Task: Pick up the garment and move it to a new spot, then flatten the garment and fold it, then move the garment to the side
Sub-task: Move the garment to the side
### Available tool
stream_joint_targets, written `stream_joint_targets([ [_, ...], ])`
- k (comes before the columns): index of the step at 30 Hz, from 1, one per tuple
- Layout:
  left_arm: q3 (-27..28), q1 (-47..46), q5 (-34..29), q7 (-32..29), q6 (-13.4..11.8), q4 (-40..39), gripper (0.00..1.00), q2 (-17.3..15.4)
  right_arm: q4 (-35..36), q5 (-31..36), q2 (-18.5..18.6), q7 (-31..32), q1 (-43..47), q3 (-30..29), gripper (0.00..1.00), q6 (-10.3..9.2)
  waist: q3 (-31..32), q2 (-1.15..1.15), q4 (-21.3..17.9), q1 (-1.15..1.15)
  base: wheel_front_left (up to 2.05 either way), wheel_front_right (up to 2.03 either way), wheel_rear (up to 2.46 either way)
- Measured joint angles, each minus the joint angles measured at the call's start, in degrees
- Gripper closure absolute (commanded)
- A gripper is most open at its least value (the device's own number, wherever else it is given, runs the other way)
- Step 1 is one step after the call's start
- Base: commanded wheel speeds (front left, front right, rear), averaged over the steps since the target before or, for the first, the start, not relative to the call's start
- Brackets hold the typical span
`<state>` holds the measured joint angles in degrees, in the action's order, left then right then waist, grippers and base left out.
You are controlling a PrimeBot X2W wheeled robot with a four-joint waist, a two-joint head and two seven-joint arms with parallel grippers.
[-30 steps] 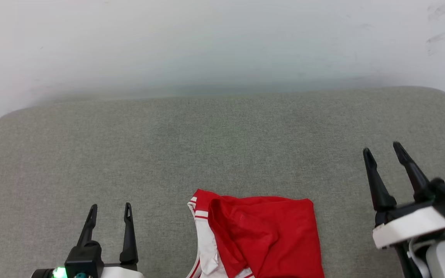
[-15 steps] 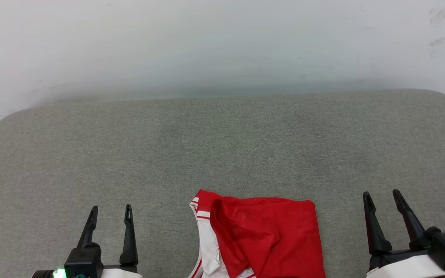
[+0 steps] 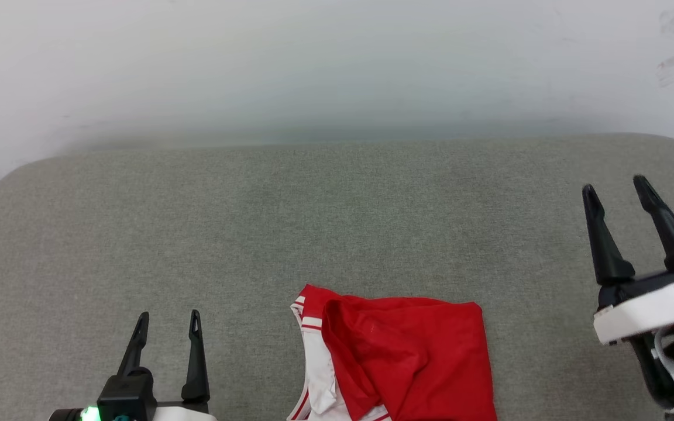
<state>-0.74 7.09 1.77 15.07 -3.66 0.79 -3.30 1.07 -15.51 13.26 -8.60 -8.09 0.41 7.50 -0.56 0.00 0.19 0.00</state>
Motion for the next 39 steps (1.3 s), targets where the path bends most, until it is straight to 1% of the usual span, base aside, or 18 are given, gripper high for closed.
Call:
stream_joint_targets([
  [2, -0.1, -0.08, 0.01, 0.0, 0.12, 0.0, 0.0, 0.03, 0.93, -1.53, 3.68, 5.46, -3.26, 2.77, 0.0, 0.0, -0.3, 0.0, 0.28, 0.0, 0.0, 0.0, 0.0],
  [5, -0.2, -0.27, 0.09, 0.0, 0.18, -0.02, 0.0, 0.05, 1.16, -7.11, 8.78, 16.78, -6.78, 7.59, 0.0, 0.0, -0.83, 0.0, 0.66, 0.0, 0.0, 0.0, 0.0],
  [6, -0.25, -0.38, 0.09, 0.0, 0.25, -0.03, 0.0, 0.07, 1.18, -9.25, 10.83, 21.21, -7.74, 9.39, 0.0, 0.0, -1.06, 0.0, 0.82, 0.0, 0.0, 0.0, 0.0],
  [10, -0.4, -0.99, 0.29, 0.0, 0.42, 0.0, 0.0, 0.14, 1.66, -20.11, 16.94, 36.86, -10.83, 14.27, 0.0, 0.0, -2.16, 0.0, 1.5, 0.0, 0.0, 0.0, 0.0],
  [14, -0.44, -1.89, 0.43, 0.0, 0.43, -0.03, 0.0, 0.2, 1.11, -31.07, 20.39, 50.03, -10.96, 17.11, 0.0, 0.0, -3.59, 0.0, 2.18, 0.0, 0.0, 0.0, 0.0],
  [17, -0.56, -2.8, 0.48, 0.0, 0.54, -0.04, 0.0, 0.22, 0.05, -36.11, 21.37, 56.02, -10.38, 18.11, 0.0, 0.0, -4.83, 0.0, 2.77, 0.0, 0.0, 0.0, 0.0],
  [20, -0.79, -3.93, 0.48, 0.0, 0.66, -0.07, 0.0, 0.25, -1.53, -39.05, 21.45, 58.83, -9.12, 18.86, 0.0, 0.0, -6.18, 0.0, 3.45, 0.0, 0.0, 0.0, 0.0],
  [23, -1.13, -5.01, 0.48, 0.0, 0.98, -0.02, 0.0, 0.27, -3.58, -41.1, 20.62, 59.4, -7.8, 19.56, 0.0, 0.0, -7.52, 0.0, 4.29, 0.01, 0.0, 0.0, 0.0],
  [30, -1.8, -6.88, 0.48, 0.0, 1.16, 0.21, 0.0, 0.3, -8.55, -44.06, 18.3, 56.48, -6.87, 21.62, 0.0, 0.0, -10.68, 0.0, 6.32, 0.0, 0.0, 0.0, 0.0],
  [39, -2.3, -8.87, 0.49, 0.0, 1.49, 0.73, 0.0, 0.34, -13.41, -46.1, 15.79, 53.78, -8.58, 27.73, 0.0, 0.04, -13.49, 0.0, 8.17, 0.0, 0.0, 0.0, 0.0],
])
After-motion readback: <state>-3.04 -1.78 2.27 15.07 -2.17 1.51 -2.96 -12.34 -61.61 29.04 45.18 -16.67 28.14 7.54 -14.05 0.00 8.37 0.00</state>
